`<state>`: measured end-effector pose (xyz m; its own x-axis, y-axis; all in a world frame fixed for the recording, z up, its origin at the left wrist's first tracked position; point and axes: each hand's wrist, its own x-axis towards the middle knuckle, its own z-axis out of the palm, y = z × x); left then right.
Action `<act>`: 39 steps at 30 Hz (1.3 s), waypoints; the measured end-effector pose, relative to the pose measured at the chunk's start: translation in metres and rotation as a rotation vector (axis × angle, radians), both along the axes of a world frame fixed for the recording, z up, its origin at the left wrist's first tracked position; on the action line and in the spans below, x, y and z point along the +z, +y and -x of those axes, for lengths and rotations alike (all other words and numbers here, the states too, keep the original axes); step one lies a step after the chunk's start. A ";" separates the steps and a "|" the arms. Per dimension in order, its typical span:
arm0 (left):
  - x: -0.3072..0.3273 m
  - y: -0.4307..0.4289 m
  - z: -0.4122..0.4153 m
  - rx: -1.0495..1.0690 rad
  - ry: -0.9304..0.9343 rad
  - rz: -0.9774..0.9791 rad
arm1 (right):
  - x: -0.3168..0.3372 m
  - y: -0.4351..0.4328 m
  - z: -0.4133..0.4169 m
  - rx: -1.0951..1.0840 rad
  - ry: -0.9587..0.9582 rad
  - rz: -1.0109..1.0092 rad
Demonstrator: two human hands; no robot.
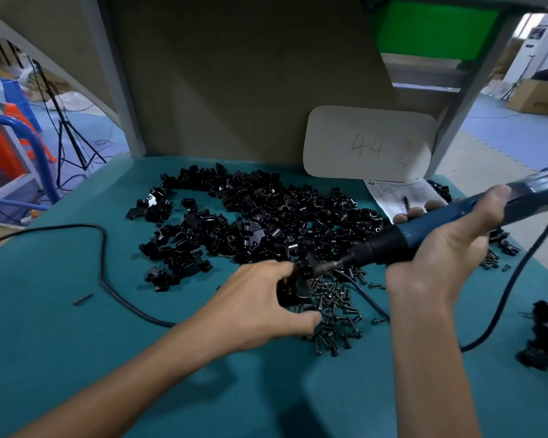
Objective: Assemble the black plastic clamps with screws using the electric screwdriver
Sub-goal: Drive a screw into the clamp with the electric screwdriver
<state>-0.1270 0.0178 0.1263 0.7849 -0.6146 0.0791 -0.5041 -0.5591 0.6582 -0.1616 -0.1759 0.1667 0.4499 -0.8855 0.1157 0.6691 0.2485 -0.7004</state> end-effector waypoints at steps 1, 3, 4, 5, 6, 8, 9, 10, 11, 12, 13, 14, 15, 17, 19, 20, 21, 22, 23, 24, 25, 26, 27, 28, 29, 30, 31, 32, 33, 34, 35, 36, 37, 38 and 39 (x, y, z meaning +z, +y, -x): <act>-0.001 -0.001 0.001 -0.025 0.050 0.024 | 0.000 -0.004 0.000 0.017 0.026 -0.004; 0.000 -0.002 -0.001 -0.081 0.190 0.080 | -0.002 -0.011 -0.002 0.049 0.070 0.023; 0.000 -0.001 -0.003 -0.128 0.302 0.131 | -0.004 -0.015 -0.004 0.065 0.069 0.020; -0.001 0.003 -0.006 -0.190 0.419 0.188 | -0.005 -0.020 -0.004 0.086 0.050 0.012; -0.002 0.008 -0.008 -0.239 0.514 0.230 | -0.005 -0.027 -0.002 0.093 0.054 0.020; -0.004 0.021 -0.014 -0.253 0.618 0.239 | -0.004 -0.048 0.001 0.133 0.102 0.077; -0.007 0.026 -0.017 -0.230 0.629 0.230 | -0.005 -0.060 0.002 0.171 0.191 0.148; -0.010 0.031 -0.021 -0.203 0.617 0.215 | -0.010 -0.072 0.005 0.221 0.357 0.262; -0.012 0.034 -0.024 -0.183 0.585 0.196 | -0.019 -0.081 0.007 0.288 0.558 0.399; -0.014 0.035 -0.026 -0.170 0.539 0.171 | -0.031 -0.088 0.009 0.354 0.761 0.550; -0.015 0.036 -0.029 -0.159 0.491 0.146 | -0.047 -0.093 0.010 0.397 0.945 0.704; -0.015 0.036 -0.030 -0.147 0.447 0.124 | -0.065 -0.098 0.012 0.414 1.109 0.849; -0.015 0.036 -0.031 -0.140 0.418 0.113 | -0.081 -0.100 0.013 0.417 1.245 0.977; -0.014 0.035 -0.032 -0.155 0.404 0.110 | -0.110 -0.103 0.013 0.441 1.436 1.107; -0.014 0.035 -0.031 -0.199 0.436 0.113 | -0.126 -0.103 0.013 0.466 1.576 1.179; -0.013 0.035 -0.030 -0.225 0.458 0.125 | -0.129 -0.102 0.013 0.462 1.663 1.245; -0.012 0.034 -0.029 -0.246 0.478 0.144 | -0.130 -0.101 0.014 0.445 1.743 1.323; -0.011 0.034 -0.028 -0.259 0.498 0.169 | -0.126 -0.098 0.016 0.422 1.768 1.389; -0.011 0.033 -0.028 -0.264 0.517 0.197 | -0.117 -0.093 0.017 0.405 1.709 1.428; -0.010 0.032 -0.028 -0.270 0.539 0.222 | -0.105 -0.084 0.020 0.417 1.551 1.443; -0.009 0.031 -0.028 -0.282 0.563 0.246 | -0.092 -0.072 0.022 0.485 1.313 1.446; -0.007 0.029 -0.028 -0.295 0.592 0.277 | -0.079 -0.058 0.025 0.610 1.047 1.421; -0.005 0.027 -0.026 -0.310 0.625 0.313 | -0.068 -0.042 0.026 0.770 0.813 1.369; -0.003 0.025 -0.025 -0.328 0.663 0.348 | -0.061 -0.028 0.028 0.924 0.646 1.309; -0.001 0.024 -0.025 -0.345 0.700 0.375 | -0.055 -0.017 0.029 1.027 0.549 1.265; 0.000 0.023 -0.024 -0.357 0.730 0.390 | -0.051 -0.008 0.029 1.066 0.503 1.247; 0.002 0.023 -0.022 -0.368 0.735 0.388 | -0.048 -0.002 0.028 1.063 0.485 1.232; 0.004 0.023 -0.021 -0.373 0.710 0.369 | -0.045 0.002 0.028 1.049 0.481 1.198; 0.006 0.024 -0.020 -0.362 0.657 0.332 | -0.044 0.004 0.028 1.039 0.483 1.152; 0.008 0.024 -0.019 -0.337 0.575 0.272 | -0.045 0.006 0.029 1.025 0.496 1.108; 0.010 0.025 -0.018 -0.311 0.468 0.184 | -0.046 0.008 0.030 1.002 0.521 1.079; 0.009 0.025 -0.017 -0.287 0.357 0.084 | -0.048 0.010 0.031 0.974 0.557 1.071; 0.007 0.026 -0.016 -0.259 0.258 -0.006 | -0.051 0.012 0.031 0.947 0.594 1.066; 0.005 0.027 -0.014 -0.224 0.189 -0.068 | -0.054 0.015 0.031 0.921 0.618 1.032; 0.003 0.027 -0.012 -0.194 0.141 -0.108 | -0.056 0.018 0.031 0.897 0.634 0.959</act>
<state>-0.1148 0.0452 0.1293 0.6505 -0.7534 -0.0966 -0.5163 -0.5318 0.6713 -0.1922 -0.1578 0.1102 0.9978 0.0159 0.0642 0.0660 -0.3147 -0.9469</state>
